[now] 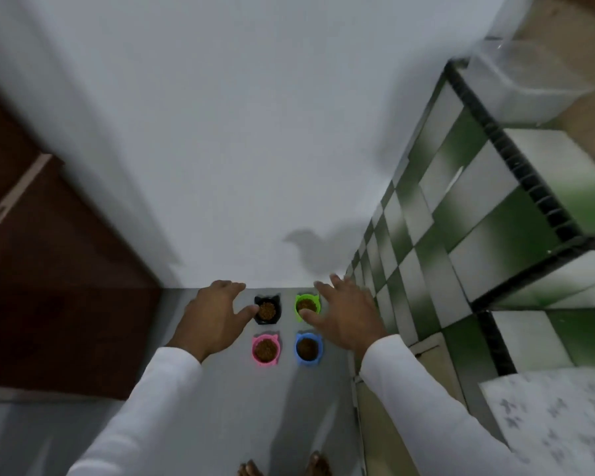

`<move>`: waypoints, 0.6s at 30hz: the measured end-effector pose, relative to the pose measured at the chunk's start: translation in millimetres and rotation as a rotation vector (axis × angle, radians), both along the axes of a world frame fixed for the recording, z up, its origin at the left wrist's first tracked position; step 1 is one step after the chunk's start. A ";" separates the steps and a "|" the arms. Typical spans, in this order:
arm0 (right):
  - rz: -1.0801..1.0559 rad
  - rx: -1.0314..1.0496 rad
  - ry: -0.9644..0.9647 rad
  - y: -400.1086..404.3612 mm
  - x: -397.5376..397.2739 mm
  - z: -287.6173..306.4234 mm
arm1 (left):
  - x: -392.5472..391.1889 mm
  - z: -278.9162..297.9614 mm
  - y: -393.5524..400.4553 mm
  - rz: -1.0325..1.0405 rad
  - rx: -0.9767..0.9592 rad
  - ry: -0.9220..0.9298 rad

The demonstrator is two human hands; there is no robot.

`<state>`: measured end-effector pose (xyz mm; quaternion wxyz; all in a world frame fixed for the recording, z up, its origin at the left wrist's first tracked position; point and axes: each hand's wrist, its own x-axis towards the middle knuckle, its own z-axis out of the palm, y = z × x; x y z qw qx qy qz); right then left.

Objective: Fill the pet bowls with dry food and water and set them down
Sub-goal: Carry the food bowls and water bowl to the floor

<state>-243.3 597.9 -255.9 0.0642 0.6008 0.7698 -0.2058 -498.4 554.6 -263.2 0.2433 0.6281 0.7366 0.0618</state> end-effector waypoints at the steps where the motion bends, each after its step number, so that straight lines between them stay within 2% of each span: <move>1: -0.004 0.010 0.010 0.8 0.8 10.3 | 2.1 10.8 1.2 -0.007 0.016 0.000; 9: -0.065 0.148 0.060 1.2 23.7 89.0 | 40.7 86.8 17.1 -0.093 0.129 0.011; 18: -0.160 0.269 0.066 -9.0 64.5 128.4 | 91.1 123.0 33.9 -0.211 0.264 0.037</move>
